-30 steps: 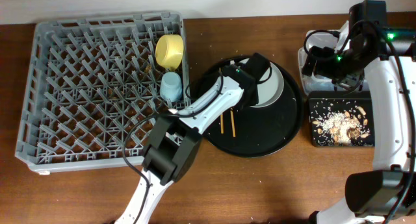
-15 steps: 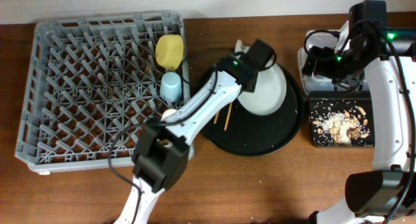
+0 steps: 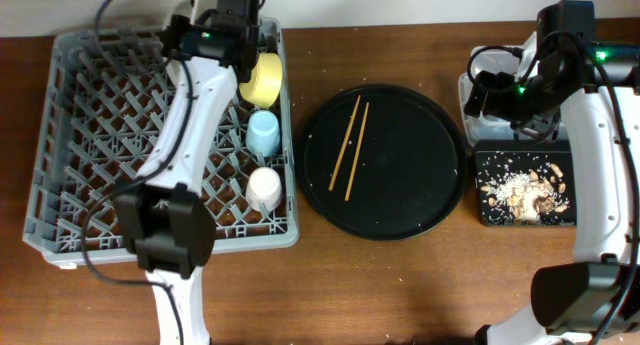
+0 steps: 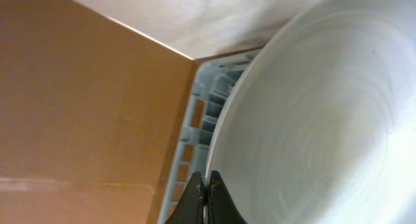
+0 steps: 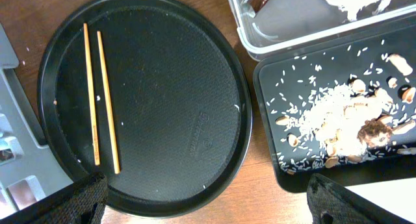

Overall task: Sort waste into correct bins and load items into the dishwasher rack
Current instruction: 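Grasp the white plate with left gripper and stand it in rack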

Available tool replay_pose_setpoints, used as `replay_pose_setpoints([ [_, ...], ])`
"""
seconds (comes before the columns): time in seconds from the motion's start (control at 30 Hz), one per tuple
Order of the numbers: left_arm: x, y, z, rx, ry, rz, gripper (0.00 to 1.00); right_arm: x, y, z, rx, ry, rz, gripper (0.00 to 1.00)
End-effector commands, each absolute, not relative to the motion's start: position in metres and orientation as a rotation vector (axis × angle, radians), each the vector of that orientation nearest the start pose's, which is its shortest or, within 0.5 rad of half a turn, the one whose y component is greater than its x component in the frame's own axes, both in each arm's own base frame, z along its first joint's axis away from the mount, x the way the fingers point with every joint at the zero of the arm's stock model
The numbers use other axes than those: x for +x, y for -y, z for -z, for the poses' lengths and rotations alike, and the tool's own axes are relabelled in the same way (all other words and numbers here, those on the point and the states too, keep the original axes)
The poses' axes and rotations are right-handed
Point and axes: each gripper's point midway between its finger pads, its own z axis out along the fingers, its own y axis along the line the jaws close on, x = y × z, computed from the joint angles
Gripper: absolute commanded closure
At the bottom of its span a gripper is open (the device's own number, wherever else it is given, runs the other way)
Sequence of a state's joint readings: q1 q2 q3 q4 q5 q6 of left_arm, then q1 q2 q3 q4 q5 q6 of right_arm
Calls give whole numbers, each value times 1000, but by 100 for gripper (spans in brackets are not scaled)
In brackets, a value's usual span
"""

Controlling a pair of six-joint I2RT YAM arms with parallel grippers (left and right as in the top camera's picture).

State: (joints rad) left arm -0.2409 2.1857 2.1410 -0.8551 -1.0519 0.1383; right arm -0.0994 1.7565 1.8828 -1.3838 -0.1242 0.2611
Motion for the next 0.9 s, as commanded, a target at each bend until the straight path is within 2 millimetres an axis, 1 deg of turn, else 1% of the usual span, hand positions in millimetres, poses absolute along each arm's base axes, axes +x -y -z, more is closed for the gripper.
replay_pose_setpoints([
  [0.0,552,-19,-205,82,-2268,-1284,100,381,17,-231,483,-2790,-206,1],
  [0.03,555,-19,-193,99,-2285,-1295,100,381,17,-231,483,-2790,-206,1],
  [0.07,556,-19,-188,103,-2289,-1298,94,381,17,-231,483,-2790,-206,2],
  [0.1,559,-18,-188,86,-2277,-1282,71,381,17,-231,483,-2790,-206,2],
  [0.13,565,-15,-192,58,-2245,-1259,55,381,17,-231,483,-2790,-206,2],
  [0.17,569,-14,-202,31,-2219,-1238,39,381,17,-231,483,-2790,-206,2],
  [0.2,572,-13,-217,9,-2196,-1208,19,381,17,-231,483,-2790,-206,2],
  [0.23,577,-8,-246,61,-2172,-1170,3,381,17,-231,483,-2790,-206,2],
  [0.27,578,-3,-272,50,-2145,-1103,1,381,17,-231,483,-2790,-206,2],
  [0.3,574,11,-298,92,-2144,-991,1,381,17,-231,483,-2790,-206,2],
  [0.33,565,38,-316,188,-2163,-842,1,381,17,-231,483,-2790,-206,2],
  [0.37,550,83,-324,355,-2202,-601,1,381,17,-231,483,-2790,-206,1],
  [0.4,531,133,-317,537,-2242,-320,1,381,17,-231,483,-2790,-206,2],
  [0.43,508,180,-302,700,-2281,-65,6,381,17,-231,483,-2790,-206,2],
  [0.47,485,222,-269,796,-2370,153,10,381,17,-231,483,-2790,-206,2],
  [0.5,473,241,-231,668,-2522,228,11,381,17,-231,483,-2790,-206,2],
  [0.53,464,254,-189,581,-2651,251,11,381,17,-231,483,-2790,-206,2],
  [0.57,455,261,-159,564,-2731,245,19,381,17,-231,483,-2790,-206,1],
  [0.6,447,265,-131,553,-2800,232,25,381,17,-231,483,-2790,-206,2],
  [0.67,433,269,-88,515,-2907,205,30,381,17,-231,483,-2790,-206,2],
  [0.73,426,278,-66,547,-2935,192,35,381,17,-231,483,-2790,-206,2],
  [0.77,425,282,-55,561,-2947,186,35,381,17,-231,483,-2790,-206,2],
  [0.83,423,281,-38,567,-2980,168,35,381,17,-231,483,-2790,-206,2],
  [0.87,420,283,-23,580,-3004,154,36,381,17,-231,483,-2790,-206,2],
])
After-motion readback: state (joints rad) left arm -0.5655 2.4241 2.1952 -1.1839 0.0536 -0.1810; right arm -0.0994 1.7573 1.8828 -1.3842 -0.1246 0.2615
